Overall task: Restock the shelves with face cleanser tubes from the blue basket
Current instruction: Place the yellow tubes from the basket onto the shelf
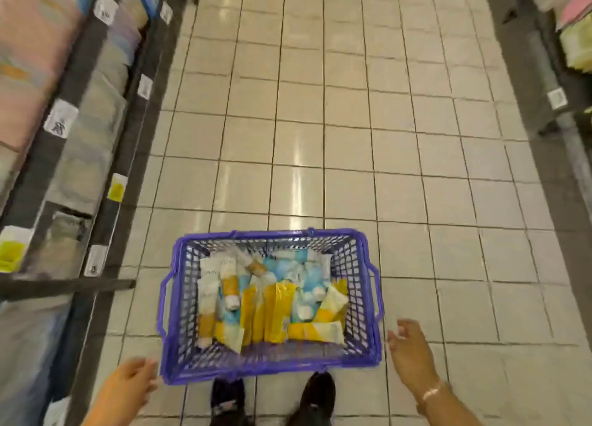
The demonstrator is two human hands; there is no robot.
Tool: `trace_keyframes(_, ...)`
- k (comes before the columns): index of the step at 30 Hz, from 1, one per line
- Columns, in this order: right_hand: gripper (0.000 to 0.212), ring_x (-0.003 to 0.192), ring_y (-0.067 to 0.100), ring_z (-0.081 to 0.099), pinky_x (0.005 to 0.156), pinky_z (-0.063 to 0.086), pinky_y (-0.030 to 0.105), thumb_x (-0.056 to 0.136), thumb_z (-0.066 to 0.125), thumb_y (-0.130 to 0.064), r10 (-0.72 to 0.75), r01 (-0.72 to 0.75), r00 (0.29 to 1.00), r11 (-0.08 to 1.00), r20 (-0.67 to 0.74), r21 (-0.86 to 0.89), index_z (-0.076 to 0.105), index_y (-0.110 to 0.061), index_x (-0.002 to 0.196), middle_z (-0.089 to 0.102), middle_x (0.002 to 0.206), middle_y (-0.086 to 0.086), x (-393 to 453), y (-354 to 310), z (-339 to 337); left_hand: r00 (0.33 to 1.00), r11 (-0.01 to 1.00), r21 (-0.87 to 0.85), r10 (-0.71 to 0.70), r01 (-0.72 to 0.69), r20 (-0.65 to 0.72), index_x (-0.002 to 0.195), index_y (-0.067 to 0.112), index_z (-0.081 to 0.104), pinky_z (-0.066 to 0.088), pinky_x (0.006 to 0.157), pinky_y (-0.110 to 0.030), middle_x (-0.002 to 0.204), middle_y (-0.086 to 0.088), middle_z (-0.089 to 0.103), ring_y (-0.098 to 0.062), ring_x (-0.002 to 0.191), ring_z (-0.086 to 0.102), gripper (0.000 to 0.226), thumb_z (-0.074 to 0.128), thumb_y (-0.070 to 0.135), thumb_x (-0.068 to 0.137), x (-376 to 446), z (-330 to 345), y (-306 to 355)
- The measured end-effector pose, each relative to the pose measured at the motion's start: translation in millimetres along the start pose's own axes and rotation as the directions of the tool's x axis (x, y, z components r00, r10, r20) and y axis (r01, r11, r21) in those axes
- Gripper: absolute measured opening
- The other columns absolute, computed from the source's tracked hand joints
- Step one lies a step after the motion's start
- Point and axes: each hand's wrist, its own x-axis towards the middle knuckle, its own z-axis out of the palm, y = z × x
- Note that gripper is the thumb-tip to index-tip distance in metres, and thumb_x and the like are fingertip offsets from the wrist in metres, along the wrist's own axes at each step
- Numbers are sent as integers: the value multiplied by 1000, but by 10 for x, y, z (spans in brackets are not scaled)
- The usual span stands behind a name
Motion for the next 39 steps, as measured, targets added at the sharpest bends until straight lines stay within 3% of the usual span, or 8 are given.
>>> trace_keyframes(6, 64, 127, 40, 39, 107, 33, 45, 86, 60, -8, 0, -5, 998, 997, -57, -81, 28, 7, 140, 36, 139, 29, 811, 743, 682, 992, 981, 164, 114, -103, -54, 94, -5, 58, 46, 74, -51, 85, -33, 59, -41, 76, 57, 35, 62, 28, 84, 791, 449, -460)
trace_keyframes(10, 35, 101, 34, 58, 87, 47, 39, 87, 57, -4, -6, 5, 1000, 1000, -11, -29, 49, 2, 121, 59, 114, 23, 1048, 1240, 1120, 992, 970, 233, 95, -73, -84, 93, -2, 58, 43, 60, -34, 87, -28, 62, -31, 72, 53, 19, 64, 15, 86, 1300, 654, -825)
trace_keyframes(12, 32, 90, 27, 58, 79, 44, 32, 87, 58, -6, 20, -20, 999, 1000, -29, -12, 49, 0, 117, 62, 106, 17, 1109, 1480, 1254, 975, 944, 322, 139, -76, -176, 105, 3, 56, 48, 74, -30, 99, -18, 58, -32, 89, 55, 32, 71, 18, 81, 1506, 751, -1038)
trace_keyframes(15, 33, 90, 33, 59, 80, 48, 41, 86, 64, -16, 78, -79, 996, 997, -41, -23, 49, -2, 111, 62, 101, 18, 1213, 1688, 1402, 967, 952, 295, 148, -82, -209, 127, 10, 45, 45, 95, -54, 128, -22, 52, -39, 111, 54, 75, 83, 28, 65, 1784, 781, -1174)
trace_keyframes(23, 23, 69, 24, 64, 58, 50, 29, 74, 75, -26, 184, -184, 983, 982, 28, 28, 53, -18, 75, 66, 84, 12, 1479, 1747, 1484, 994, 946, 316, -38, 67, -99, 86, 11, 51, 50, 48, -35, 81, -12, 65, -28, 65, 65, 36, 77, 31, 71, 2215, 918, -1113)
trace_keyframes(26, 23, 68, 23, 62, 55, 47, 27, 75, 75, -24, 223, -224, 974, 974, 30, 38, 53, -16, 73, 65, 84, 11, 1553, 1725, 1521, 994, 952, 296, -58, 82, -88, 90, 10, 50, 49, 48, -35, 78, -8, 62, -25, 64, 63, 33, 74, 27, 76, 2255, 975, -1143)
trace_keyframes(32, 35, 79, 32, 63, 76, 53, 45, 74, 75, -34, 294, -294, 956, 955, -13, -35, 52, -10, 82, 63, 86, 14, 1515, 1718, 1576, 995, 959, 273, -63, 82, -78, 95, 9, 47, 49, 57, -37, 75, -6, 57, -24, 63, 58, 30, 69, 22, 80, 2183, 979, -1246)
trace_keyframes(39, 33, 63, 25, 60, 64, 50, 34, 71, 77, -32, 318, -317, 948, 947, 6, -61, 50, -14, 74, 62, 72, 8, 1083, 1875, 1310, 997, 903, 425, -45, 70, -67, 82, 11, 48, 48, 47, -31, 71, -10, 63, -27, 57, 64, 31, 75, 26, 75, 1818, 626, -1488)
